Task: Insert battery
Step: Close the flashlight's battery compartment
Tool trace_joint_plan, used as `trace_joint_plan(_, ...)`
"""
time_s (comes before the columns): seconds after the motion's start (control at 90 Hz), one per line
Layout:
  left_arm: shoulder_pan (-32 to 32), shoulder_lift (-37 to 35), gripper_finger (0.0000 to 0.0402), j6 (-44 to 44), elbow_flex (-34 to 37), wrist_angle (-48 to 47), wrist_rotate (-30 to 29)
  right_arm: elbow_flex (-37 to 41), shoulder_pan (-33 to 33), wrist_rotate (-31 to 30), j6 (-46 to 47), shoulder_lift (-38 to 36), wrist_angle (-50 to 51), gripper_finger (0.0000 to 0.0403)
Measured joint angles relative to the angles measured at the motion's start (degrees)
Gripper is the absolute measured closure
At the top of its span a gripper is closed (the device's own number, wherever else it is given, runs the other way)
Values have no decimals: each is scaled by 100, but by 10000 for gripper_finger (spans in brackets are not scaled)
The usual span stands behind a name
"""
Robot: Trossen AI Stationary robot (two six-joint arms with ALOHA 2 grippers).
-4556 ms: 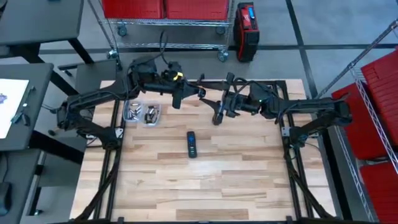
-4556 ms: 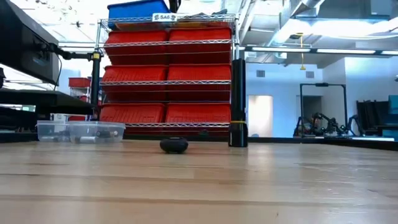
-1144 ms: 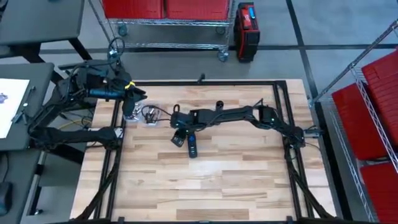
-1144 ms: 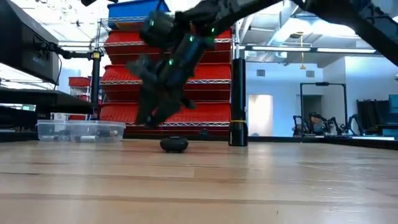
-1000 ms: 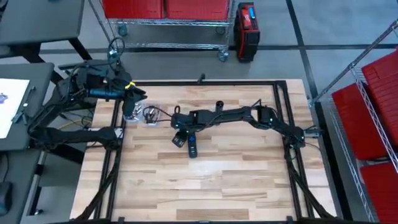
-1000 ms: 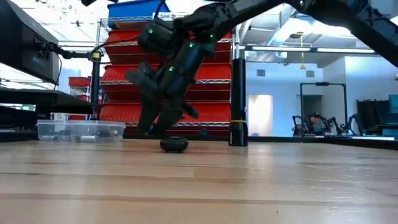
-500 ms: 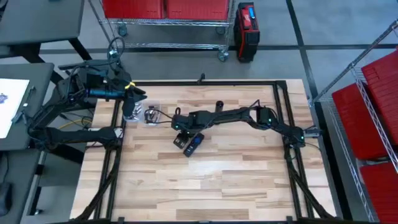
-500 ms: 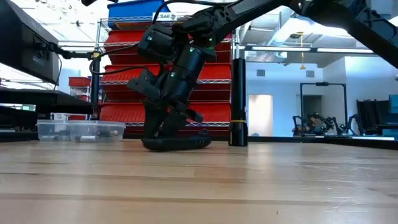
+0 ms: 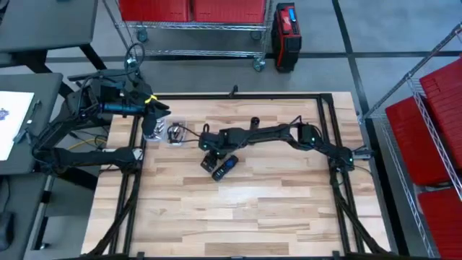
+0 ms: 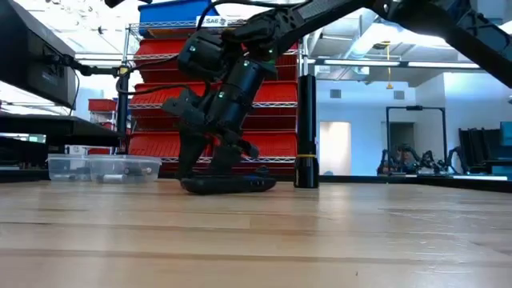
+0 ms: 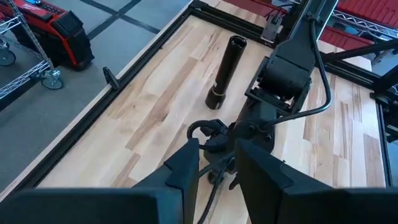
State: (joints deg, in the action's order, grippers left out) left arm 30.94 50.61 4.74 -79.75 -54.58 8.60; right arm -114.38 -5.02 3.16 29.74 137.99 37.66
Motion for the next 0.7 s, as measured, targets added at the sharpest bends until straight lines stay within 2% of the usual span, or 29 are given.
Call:
trace_joint_plan(0.256,0,0,319,22,0,-1,0,-555,-65,2,-177,-4,153,172)
trace_joint_plan(0.478,0,0,319,43,0,-1,0,-2071,-192,2,-999,-7,1205,177)
trace_joint_plan(0.544,0,0,319,-21,0,0,0,-1804,-285,1,-1148,-453,988,177)
trace_joint_plan(0.7,0,3,319,-283,9,114,0,-1634,-513,-305,-1421,-1532,1333,177)
